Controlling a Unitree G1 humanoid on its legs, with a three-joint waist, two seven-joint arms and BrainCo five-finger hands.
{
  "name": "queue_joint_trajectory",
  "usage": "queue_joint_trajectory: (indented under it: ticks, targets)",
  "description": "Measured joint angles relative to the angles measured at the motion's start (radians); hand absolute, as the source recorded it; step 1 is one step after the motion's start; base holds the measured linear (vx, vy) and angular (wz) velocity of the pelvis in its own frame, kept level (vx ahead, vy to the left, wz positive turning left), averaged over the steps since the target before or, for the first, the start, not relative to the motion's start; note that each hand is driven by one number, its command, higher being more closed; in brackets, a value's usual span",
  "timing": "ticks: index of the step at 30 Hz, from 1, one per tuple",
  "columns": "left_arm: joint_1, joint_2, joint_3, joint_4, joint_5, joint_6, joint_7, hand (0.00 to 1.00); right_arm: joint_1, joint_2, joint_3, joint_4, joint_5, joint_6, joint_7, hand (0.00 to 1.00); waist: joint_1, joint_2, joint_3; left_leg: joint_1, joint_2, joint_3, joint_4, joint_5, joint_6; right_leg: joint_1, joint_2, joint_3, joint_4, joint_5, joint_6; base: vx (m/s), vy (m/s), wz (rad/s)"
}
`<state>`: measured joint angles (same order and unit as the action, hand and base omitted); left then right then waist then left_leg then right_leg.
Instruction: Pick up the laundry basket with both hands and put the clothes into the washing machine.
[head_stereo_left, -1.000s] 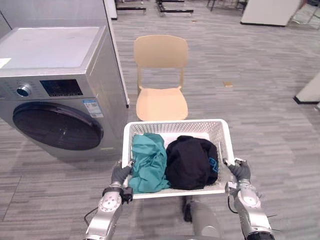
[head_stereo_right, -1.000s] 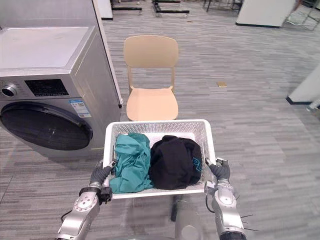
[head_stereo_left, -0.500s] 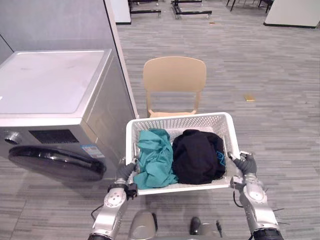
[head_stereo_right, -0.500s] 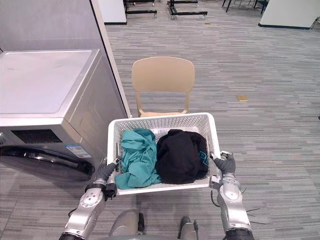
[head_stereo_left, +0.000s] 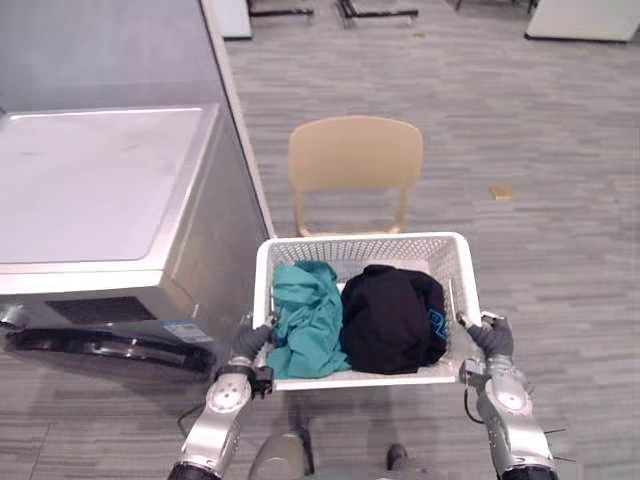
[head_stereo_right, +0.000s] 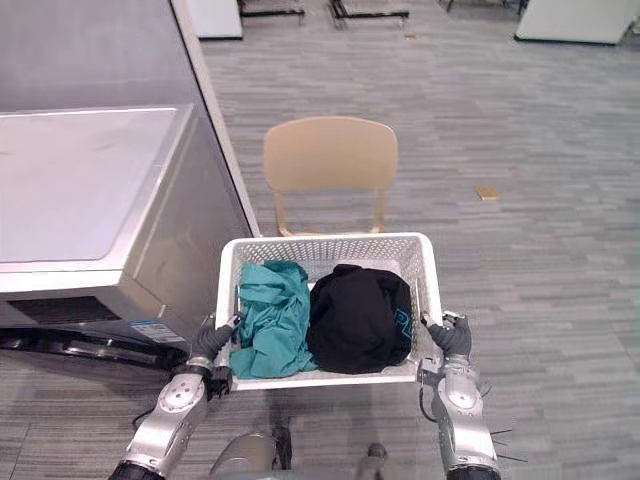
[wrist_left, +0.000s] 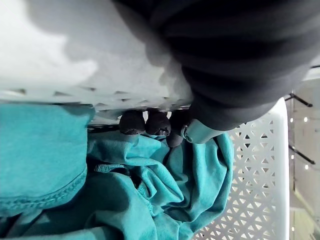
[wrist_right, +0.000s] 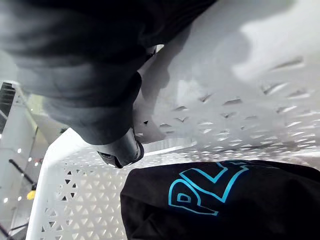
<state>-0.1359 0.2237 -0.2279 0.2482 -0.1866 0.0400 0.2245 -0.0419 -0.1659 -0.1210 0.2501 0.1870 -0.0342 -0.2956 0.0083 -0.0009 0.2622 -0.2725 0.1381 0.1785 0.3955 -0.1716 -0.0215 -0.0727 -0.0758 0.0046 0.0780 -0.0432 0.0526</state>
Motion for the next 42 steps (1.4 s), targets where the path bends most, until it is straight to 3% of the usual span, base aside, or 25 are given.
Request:
queue_joint_trajectory:
  ticks: [4,8,12,13,14,17,24,29,39,42]
  targets:
    - [-0.271,0.058,0.005,0.099,-0.021,-0.001,0.038,1.0,-0.255,-0.049,-0.005,0.106,0.039,-0.001,-0.038,1.0,-0.02,-0.012,0.132,-0.143,0.022,0.005,0.046,0.03,0.009,-0.164,0.016,0.012,0.072,0.02,0.011,-0.17,-0.007,-0.18]
    - [-0.543,0.111,0.041,0.324,-0.037,-0.002,0.062,1.0,-0.555,-0.085,0.039,0.355,0.082,-0.001,-0.055,1.0,-0.02,-0.012,0.178,-0.237,0.035,0.023,0.088,0.033,0.013,-0.276,0.02,0.034,0.113,0.037,0.023,-0.1,0.039,-0.27]
    - [-0.681,0.14,0.052,0.444,-0.048,-0.011,0.065,1.0,-0.73,-0.1,0.062,0.495,0.125,-0.003,-0.058,1.0,-0.016,-0.013,0.18,-0.289,0.036,0.022,0.094,0.044,0.025,-0.337,0.021,0.034,0.138,0.038,0.023,-0.05,-0.003,-0.03]
    - [-0.71,0.138,0.072,0.475,-0.048,-0.016,0.065,1.0,-0.77,-0.097,0.063,0.524,0.139,-0.003,-0.059,0.0,-0.01,-0.013,0.181,-0.297,0.037,0.022,0.094,0.046,0.024,-0.351,0.022,0.034,0.147,0.038,0.023,-0.03,-0.023,-0.03]
    - [-0.717,0.135,0.081,0.478,-0.048,-0.017,0.066,0.0,-0.78,-0.095,0.063,0.525,0.147,-0.004,-0.062,0.0,-0.007,-0.013,0.182,-0.303,0.037,0.022,0.094,0.047,0.023,-0.355,0.022,0.034,0.147,0.038,0.023,-0.03,-0.032,-0.02]
    - [-0.728,0.112,0.133,0.478,-0.048,-0.037,0.102,0.0,-0.805,-0.083,0.061,0.519,0.177,-0.007,-0.074,0.0,0.008,-0.013,0.182,-0.331,0.051,0.015,0.1,0.048,0.022,-0.376,0.028,0.026,0.148,0.037,0.022,0.0,-0.045,0.03]
    - [-0.804,0.065,0.268,0.506,-0.056,-0.022,0.179,0.0,-0.834,-0.035,0.04,0.424,0.218,-0.002,-0.079,0.0,0.014,-0.014,0.219,-0.375,0.062,-0.022,0.111,0.054,0.015,-0.392,0.042,-0.01,0.148,0.039,0.02,0.0,-0.031,0.09]
    - [-0.805,0.053,0.281,0.432,-0.055,-0.028,0.209,0.0,-0.805,0.014,-0.011,0.283,0.222,-0.002,-0.129,0.0,0.031,-0.013,0.22,-0.376,0.067,-0.028,0.103,0.06,0.007,-0.393,0.046,-0.025,0.148,0.039,0.02,0.03,-0.039,0.04]
    - [-0.678,0.044,0.324,0.205,-0.036,-0.088,0.218,0.0,-0.558,0.08,-0.055,-0.061,0.131,-0.035,-0.163,0.0,0.035,-0.013,0.22,-0.3,0.062,-0.011,0.019,0.101,-0.012,-0.377,0.039,-0.024,0.176,0.023,-0.001,0.01,-0.047,0.0]
    - [-0.583,-0.017,0.405,0.141,-0.039,-0.121,0.216,0.0,-0.439,0.105,-0.108,-0.175,0.093,-0.063,-0.168,0.0,0.034,-0.013,0.22,-0.263,0.054,-0.01,-0.013,0.116,-0.019,-0.355,0.037,-0.03,0.18,0.016,-0.009,-0.01,-0.045,0.05]
